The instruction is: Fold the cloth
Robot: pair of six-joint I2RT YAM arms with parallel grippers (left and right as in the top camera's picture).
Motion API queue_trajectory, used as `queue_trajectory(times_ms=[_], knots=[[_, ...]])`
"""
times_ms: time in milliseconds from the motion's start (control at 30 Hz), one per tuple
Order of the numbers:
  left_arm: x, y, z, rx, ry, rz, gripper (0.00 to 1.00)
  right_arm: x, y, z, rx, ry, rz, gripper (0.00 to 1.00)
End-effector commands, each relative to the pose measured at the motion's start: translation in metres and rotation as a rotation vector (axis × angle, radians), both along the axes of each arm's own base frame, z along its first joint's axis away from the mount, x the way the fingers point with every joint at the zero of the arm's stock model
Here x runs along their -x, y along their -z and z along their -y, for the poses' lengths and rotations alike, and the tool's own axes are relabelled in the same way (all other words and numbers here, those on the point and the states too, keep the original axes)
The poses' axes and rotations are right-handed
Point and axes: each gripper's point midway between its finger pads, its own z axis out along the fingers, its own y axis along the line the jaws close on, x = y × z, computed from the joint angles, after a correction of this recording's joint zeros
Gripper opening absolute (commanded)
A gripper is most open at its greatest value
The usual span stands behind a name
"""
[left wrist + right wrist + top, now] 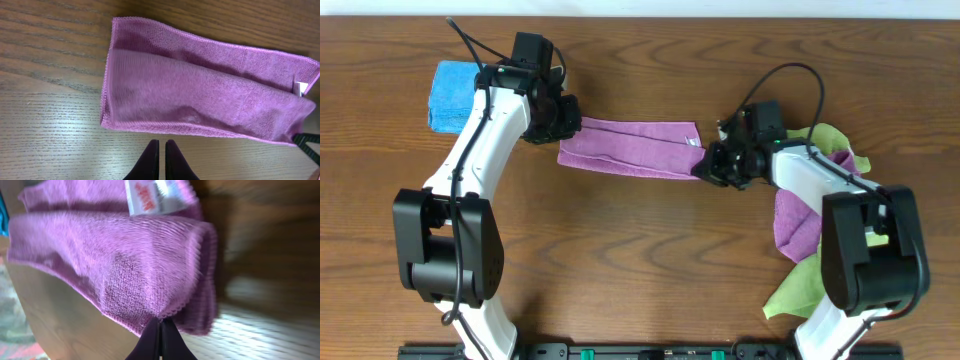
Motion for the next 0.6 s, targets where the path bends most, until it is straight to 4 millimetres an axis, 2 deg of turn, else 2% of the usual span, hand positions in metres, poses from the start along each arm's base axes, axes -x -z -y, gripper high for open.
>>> queue_trajectory(times_ms=[0,267,500,533,567], knots=[[0.003,0.010,-0.004,-0.015,-0.008,-0.027,0.07,-0.004,0.005,0.009,0.007,0.017,0.002,0.02],[0.002,0.010,-0.004,-0.014,-0.009,-0.024,0.08,-0.033,-0.025,-0.012,-0.094,-0.033,0.156,0.01],[0.002,0.010,-0.004,-0.011,-0.018,-0.027,0.08,-0.035,-0.017,-0.015,-0.050,-0.060,0.184,0.02],[0.002,0.010,-0.003,-0.011,-0.018,-0.027,0.08,-0.034,-0.015,-0.017,-0.048,-0.066,0.181,0.16],[0.003,0.010,-0.002,-0.010,-0.018,-0.028,0.08,-0.032,-0.013,-0.021,-0.047,-0.075,0.178,0.47]])
